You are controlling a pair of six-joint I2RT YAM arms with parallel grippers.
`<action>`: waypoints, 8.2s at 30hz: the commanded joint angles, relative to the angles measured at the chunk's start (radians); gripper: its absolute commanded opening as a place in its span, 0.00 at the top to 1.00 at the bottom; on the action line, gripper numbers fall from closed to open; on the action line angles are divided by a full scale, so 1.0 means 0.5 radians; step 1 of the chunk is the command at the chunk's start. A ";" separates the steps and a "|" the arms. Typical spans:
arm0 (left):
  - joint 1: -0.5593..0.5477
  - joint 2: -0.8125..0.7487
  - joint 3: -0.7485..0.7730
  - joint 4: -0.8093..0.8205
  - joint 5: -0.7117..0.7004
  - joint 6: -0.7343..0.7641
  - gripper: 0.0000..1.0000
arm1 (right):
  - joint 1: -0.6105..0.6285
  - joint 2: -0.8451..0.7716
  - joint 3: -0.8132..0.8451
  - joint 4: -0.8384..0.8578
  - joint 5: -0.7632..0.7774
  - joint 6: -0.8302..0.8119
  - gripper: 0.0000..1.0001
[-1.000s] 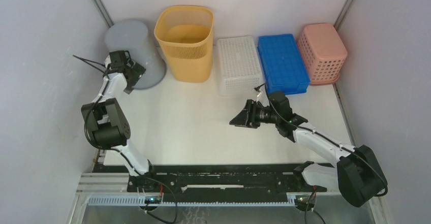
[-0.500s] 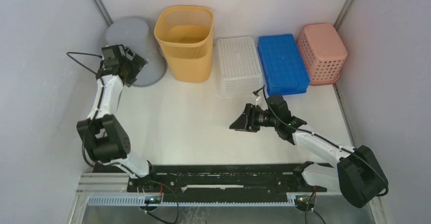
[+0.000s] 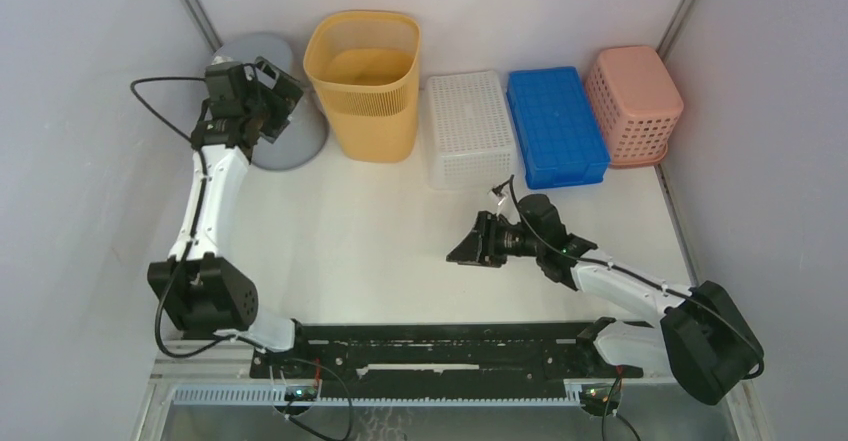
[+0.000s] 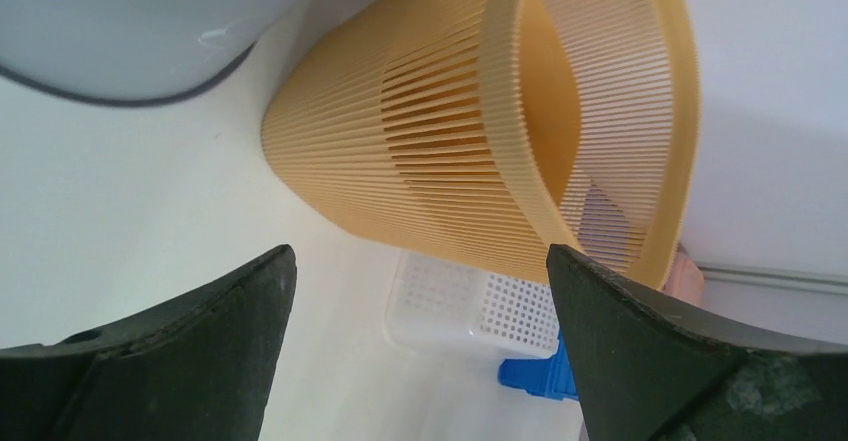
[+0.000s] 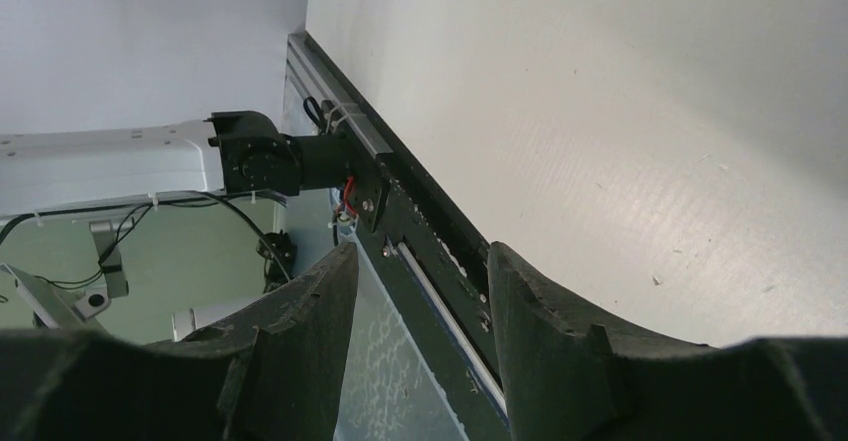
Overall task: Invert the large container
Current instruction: Move the container to the corner of the board, then move the container to the center of the board.
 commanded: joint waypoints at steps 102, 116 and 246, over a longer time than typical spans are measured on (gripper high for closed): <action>-0.238 -0.834 -0.142 -0.728 0.557 0.467 0.90 | -0.311 -0.818 0.458 -1.162 0.218 -0.543 0.40; -0.451 -0.840 -0.232 -0.677 0.548 0.451 0.79 | -0.362 -0.913 0.636 -1.377 0.278 -0.597 0.40; -0.812 -0.520 -1.409 0.456 0.307 0.203 0.22 | -0.707 -0.038 0.109 -0.227 0.009 -0.282 0.40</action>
